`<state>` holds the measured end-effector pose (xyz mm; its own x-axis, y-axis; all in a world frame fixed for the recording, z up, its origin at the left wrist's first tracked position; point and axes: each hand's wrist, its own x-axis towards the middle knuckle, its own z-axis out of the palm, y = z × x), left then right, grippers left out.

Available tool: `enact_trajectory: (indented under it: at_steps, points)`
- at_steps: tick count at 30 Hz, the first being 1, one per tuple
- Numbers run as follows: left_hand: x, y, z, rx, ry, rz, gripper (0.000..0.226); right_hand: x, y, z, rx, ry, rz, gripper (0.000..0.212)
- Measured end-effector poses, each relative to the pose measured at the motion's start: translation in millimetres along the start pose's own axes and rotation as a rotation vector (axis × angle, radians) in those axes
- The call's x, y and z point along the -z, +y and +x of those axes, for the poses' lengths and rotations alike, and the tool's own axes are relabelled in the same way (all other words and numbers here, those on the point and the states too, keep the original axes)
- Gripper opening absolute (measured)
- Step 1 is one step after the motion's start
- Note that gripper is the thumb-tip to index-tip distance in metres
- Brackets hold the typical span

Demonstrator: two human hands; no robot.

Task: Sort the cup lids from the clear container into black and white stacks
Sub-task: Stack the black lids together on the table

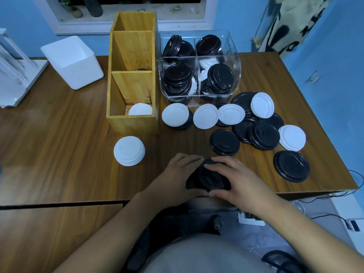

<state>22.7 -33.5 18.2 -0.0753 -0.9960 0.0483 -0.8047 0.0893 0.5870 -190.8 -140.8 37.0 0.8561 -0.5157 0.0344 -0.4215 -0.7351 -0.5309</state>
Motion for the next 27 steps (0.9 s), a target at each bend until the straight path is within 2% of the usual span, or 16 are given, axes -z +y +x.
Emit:
enact_trajectory:
  at_steps: [4,5,7,9,14,18,21,24,27]
  points:
    - [-0.1,0.6,0.6,0.019,0.000,0.010,0.090,10.3,-3.2,1.8,-0.024,-0.089,-0.071,0.074]
    - [-0.8,1.1,0.3,0.024,0.009,0.020,0.090,15.0,-4.6,3.4,-0.034,-0.061,-0.052,0.070]
    - [-0.3,1.7,-1.4,0.052,0.043,0.023,0.089,23.4,-2.6,9.2,-0.022,0.114,-0.026,0.053]
    - [3.2,0.4,-4.1,0.083,0.089,0.037,0.088,27.5,10.2,16.2,-0.011,0.227,-0.105,0.039]
    - [15.9,-9.0,-12.6,0.133,0.149,0.125,0.091,19.3,29.4,16.3,-0.026,0.115,-0.286,0.053]
    - [18.7,-10.3,-12.8,0.110,0.101,0.071,0.105,30.4,24.8,8.1,-0.002,0.142,-0.195,0.060]
    - [17.0,-9.7,-8.9,0.098,0.092,0.018,0.101,43.7,31.9,16.9,0.023,0.046,-0.230,0.070]
    - [15.4,-9.7,-7.5,0.121,0.109,-0.013,0.097,45.1,36.9,26.8,0.002,-0.083,-0.158,0.072]
    - [13.1,-11.5,-6.6,0.133,0.111,-0.015,0.098,43.9,38.4,28.3,-0.041,-0.075,-0.107,0.070]
